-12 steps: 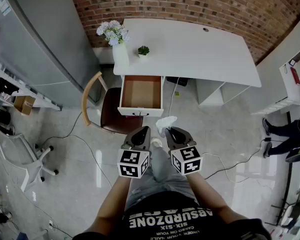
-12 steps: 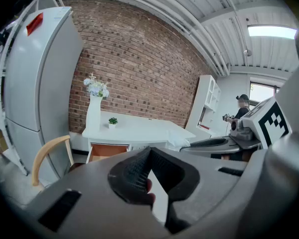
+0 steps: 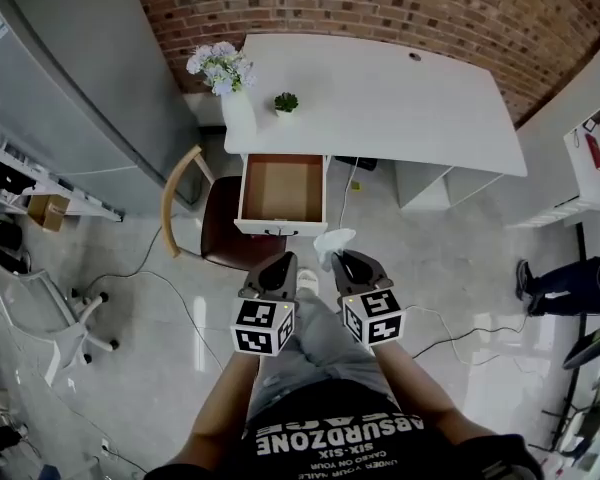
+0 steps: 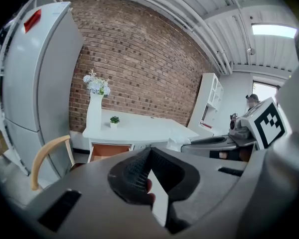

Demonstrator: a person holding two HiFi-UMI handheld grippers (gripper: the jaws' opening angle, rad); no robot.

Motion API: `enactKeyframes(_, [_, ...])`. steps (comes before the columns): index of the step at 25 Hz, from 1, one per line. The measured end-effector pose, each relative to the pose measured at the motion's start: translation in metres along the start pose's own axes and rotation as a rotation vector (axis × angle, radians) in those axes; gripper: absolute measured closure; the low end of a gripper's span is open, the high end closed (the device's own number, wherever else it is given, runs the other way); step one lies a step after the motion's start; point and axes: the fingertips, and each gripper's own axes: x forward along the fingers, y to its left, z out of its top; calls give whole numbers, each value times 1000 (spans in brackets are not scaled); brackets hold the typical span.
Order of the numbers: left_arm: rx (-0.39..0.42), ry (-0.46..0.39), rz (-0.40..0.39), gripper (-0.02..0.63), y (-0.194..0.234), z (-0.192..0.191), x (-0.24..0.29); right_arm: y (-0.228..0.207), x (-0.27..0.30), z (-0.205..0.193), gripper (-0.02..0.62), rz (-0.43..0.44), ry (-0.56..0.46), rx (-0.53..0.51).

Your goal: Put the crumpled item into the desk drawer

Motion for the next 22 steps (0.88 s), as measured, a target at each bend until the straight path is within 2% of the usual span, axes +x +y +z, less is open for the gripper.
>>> enactKeyframes(22, [-7,47,38,609,65,40,75,-61,95,61,581,7,-3,25])
